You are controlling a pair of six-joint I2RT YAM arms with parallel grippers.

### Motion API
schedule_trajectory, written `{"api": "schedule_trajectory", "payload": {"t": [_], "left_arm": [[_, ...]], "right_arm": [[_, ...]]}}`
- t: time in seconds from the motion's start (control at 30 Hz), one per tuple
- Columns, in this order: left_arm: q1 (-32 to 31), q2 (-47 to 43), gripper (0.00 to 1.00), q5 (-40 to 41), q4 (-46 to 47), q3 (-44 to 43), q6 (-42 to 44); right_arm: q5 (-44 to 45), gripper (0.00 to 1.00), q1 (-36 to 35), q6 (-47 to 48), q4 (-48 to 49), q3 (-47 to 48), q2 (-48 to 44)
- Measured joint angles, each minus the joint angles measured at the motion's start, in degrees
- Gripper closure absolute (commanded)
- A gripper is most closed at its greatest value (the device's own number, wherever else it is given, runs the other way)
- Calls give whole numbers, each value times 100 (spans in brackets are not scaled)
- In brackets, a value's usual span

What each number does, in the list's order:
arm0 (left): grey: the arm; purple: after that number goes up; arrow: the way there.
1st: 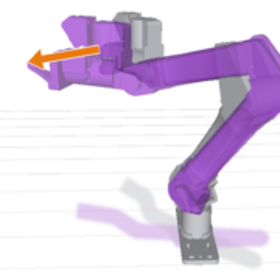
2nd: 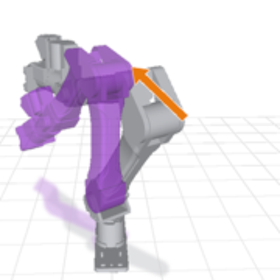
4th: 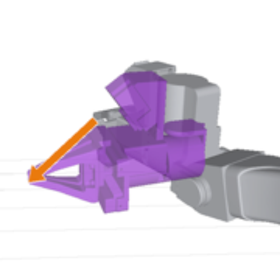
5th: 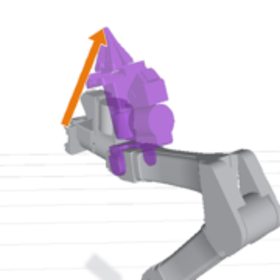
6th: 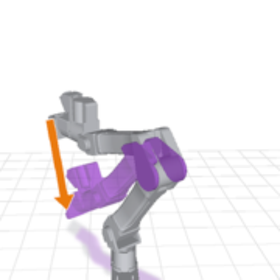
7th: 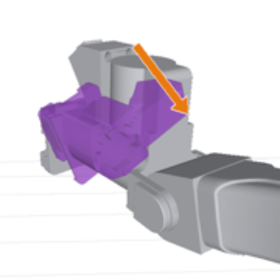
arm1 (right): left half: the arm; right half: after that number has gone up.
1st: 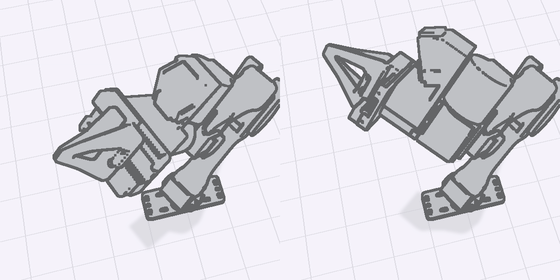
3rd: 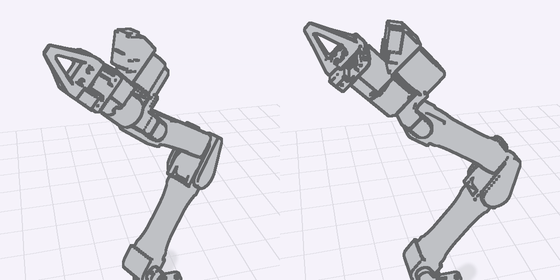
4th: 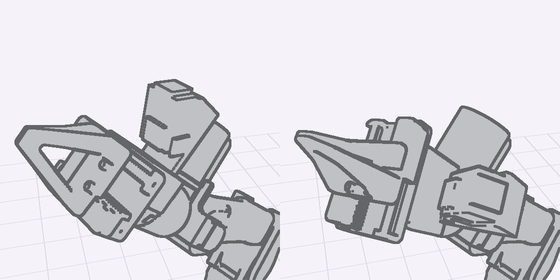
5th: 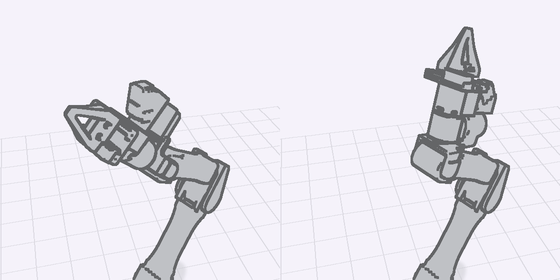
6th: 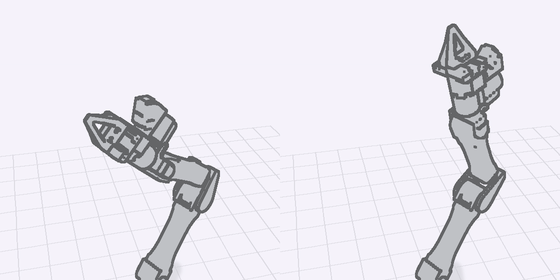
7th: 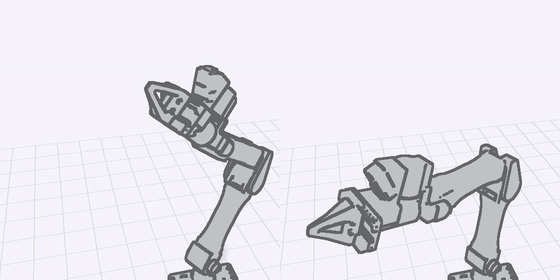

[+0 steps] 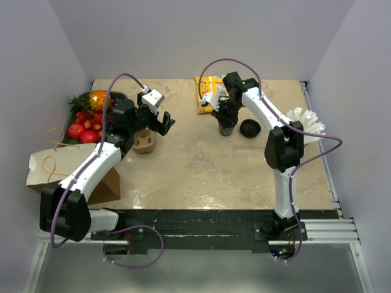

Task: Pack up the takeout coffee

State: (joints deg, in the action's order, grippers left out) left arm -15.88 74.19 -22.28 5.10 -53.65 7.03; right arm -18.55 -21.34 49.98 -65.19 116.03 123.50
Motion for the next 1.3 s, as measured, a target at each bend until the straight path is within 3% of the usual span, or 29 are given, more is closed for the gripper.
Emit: {"api": "schedule_trajectory", "payload": {"t": [0.43, 0.9, 1.3], "left_arm": [[0, 0, 1, 0, 4, 0, -2], [0, 0, 1, 0, 44, 2, -42], [0, 0, 1, 0, 44, 2, -44]], "right_arm": [[0, 86, 0, 2, -72, 120, 4], [0, 81, 0, 0, -140, 205, 59], [0, 84, 0, -2, -140, 205, 98]]}}
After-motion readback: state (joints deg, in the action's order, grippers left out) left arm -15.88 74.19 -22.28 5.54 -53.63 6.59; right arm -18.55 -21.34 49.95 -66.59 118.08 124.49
